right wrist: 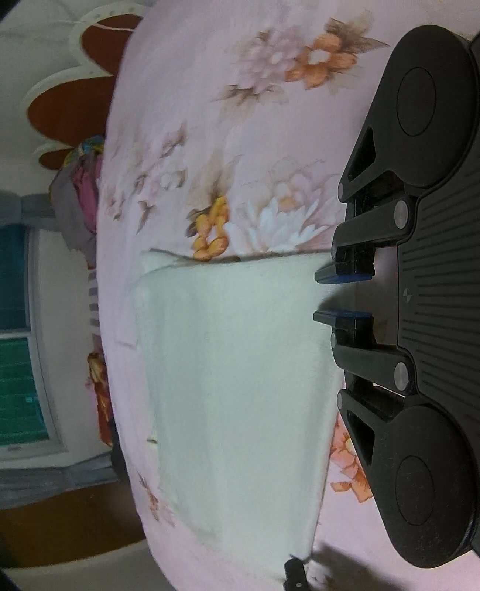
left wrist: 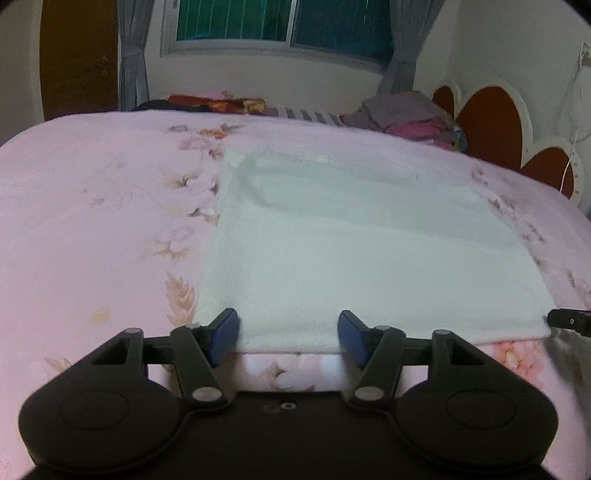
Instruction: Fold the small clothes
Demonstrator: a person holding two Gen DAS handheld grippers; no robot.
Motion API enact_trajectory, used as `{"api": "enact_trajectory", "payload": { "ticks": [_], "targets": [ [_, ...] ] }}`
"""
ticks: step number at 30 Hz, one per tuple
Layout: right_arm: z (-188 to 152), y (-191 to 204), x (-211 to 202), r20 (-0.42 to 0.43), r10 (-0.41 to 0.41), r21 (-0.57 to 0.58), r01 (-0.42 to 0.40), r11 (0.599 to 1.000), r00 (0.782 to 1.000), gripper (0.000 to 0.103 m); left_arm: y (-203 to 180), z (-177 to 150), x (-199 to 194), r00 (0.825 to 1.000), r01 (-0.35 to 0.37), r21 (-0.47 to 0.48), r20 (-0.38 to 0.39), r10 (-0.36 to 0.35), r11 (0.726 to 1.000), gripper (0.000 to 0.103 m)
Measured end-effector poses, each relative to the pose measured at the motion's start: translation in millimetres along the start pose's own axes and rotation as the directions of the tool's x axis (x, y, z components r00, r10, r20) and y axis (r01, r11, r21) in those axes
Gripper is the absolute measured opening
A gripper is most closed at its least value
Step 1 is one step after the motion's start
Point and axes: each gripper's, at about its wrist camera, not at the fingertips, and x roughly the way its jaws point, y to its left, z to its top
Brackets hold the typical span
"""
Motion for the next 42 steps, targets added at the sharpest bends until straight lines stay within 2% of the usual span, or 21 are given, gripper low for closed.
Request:
{"api": "enact_trajectory", "payload": {
  "ticks": [1, 3, 5, 8, 11, 13, 27, 28, 29, 31, 33, 34, 35, 36, 38, 39, 40, 41, 42],
  "targets": [
    [2, 1, -5, 0.021, 0.008, 0.007, -0.008, 1.0, 1.0, 0.013, -2, 0, 0, 1.0, -0.005, 0.009, -0.006, 0.005, 1.0, 0.067],
    [2, 3, -6, 0.028, 0.0, 0.007, 0.0, 1.0, 1.0, 0.013, -2, -1, 6, 0.999, -0.026, 0.012, -0.034, 0.027, 1.0, 0.068],
    [-1, -1, 8, -0.03, -0.048, 0.005, 0.048, 0.999, 0.998, 0.013, 3, -3, 9, 0.999, -0.024, 0.002, -0.038, 0.024, 1.0, 0.067],
    [-2, -8, 5, -0.025, -0.042, 0.002, 0.042, 0.999, 0.999, 0.013, 6, 0, 5, 0.999, -0.028, -0.007, -0.03, 0.027, 1.0, 0.066],
    [1, -9, -7, 0.024, -0.017, 0.011, 0.017, 1.0, 1.0, 0.013, 9, -2, 9, 0.999, -0.03, -0.012, -0.041, 0.029, 0.999, 0.067],
    [0, -7, 4, -0.031, -0.02, 0.001, 0.02, 1.0, 0.999, 0.013, 6, -2, 10, 0.998, -0.037, 0.003, -0.043, 0.038, 0.999, 0.068],
    [0, -16, 7, -0.042, 0.018, 0.03, -0.017, 0.999, 0.999, 0.013, 15, -2, 6, 0.998, 0.001, 0.028, -0.059, 0.001, 1.0, 0.068],
    [1, -18, 7, -0.046, 0.022, 0.028, -0.021, 0.999, 0.999, 0.013, 17, -1, 4, 0.998, -0.003, 0.018, -0.061, 0.004, 1.0, 0.069],
    [2, -19, 7, -0.049, 0.025, 0.03, -0.023, 0.999, 0.998, 0.013, 20, 0, 1, 0.998, -0.019, 0.0, -0.061, 0.019, 1.0, 0.081],
    [4, -24, -2, -0.033, 0.02, 0.064, -0.018, 0.998, 0.999, 0.013, 27, -4, -11, 0.998, -0.051, -0.048, -0.045, 0.049, 0.998, 0.093],
    [2, -29, -16, 0.022, 0.029, 0.103, -0.031, 0.994, 0.999, 0.015, 38, -11, -24, 0.999, 0.015, -0.142, -0.026, -0.019, 0.99, 0.089],
    [0, -32, -24, 0.043, 0.045, 0.122, -0.05, 0.991, 0.998, 0.021, 41, -16, -26, 0.998, 0.05, -0.193, -0.03, -0.057, 0.98, 0.083],
    [0, -32, -29, 0.051, 0.054, 0.129, -0.06, 0.99, 0.997, 0.047, 44, -20, -27, 0.995, 0.084, -0.233, -0.032, -0.094, 0.969, 0.075],
    [-2, -31, -33, 0.062, 0.063, 0.129, -0.071, 0.989, 0.996, 0.065, 46, -25, -26, 0.991, 0.121, -0.285, -0.026, -0.134, 0.951, 0.072],
    [-4, -26, -43, 0.108, 0.095, 0.115, -0.108, 0.987, 0.99, 0.063, 52, -35, -23, 0.985, 0.166, -0.424, 0.022, -0.174, 0.89, 0.07],
    [-4, -23, -47, 0.125, 0.112, 0.111, -0.126, 0.986, 0.986, 0.042, 56, -38, -22, 0.98, 0.195, -0.482, 0.057, -0.192, 0.854, 0.069],
    [-3, -19, -49, 0.131, 0.129, 0.108, -0.144, 0.984, 0.983, 0.026, 61, -41, -17, 0.974, 0.223, -0.55, 0.086, -0.212, 0.804, 0.066],
    [0, -16, -48, 0.126, 0.134, 0.108, -0.148, 0.983, 0.983, 0.004, 64, -44, -11, 0.97, 0.237, -0.612, 0.107, -0.218, 0.755, 0.066],
    [3, -11, -48, 0.128, 0.124, 0.105, -0.138, 0.985, 0.984, 0.003, 66, -45, -7, 0.967, 0.249, -0.649, 0.131, -0.217, 0.719, 0.066]
  ]
}}
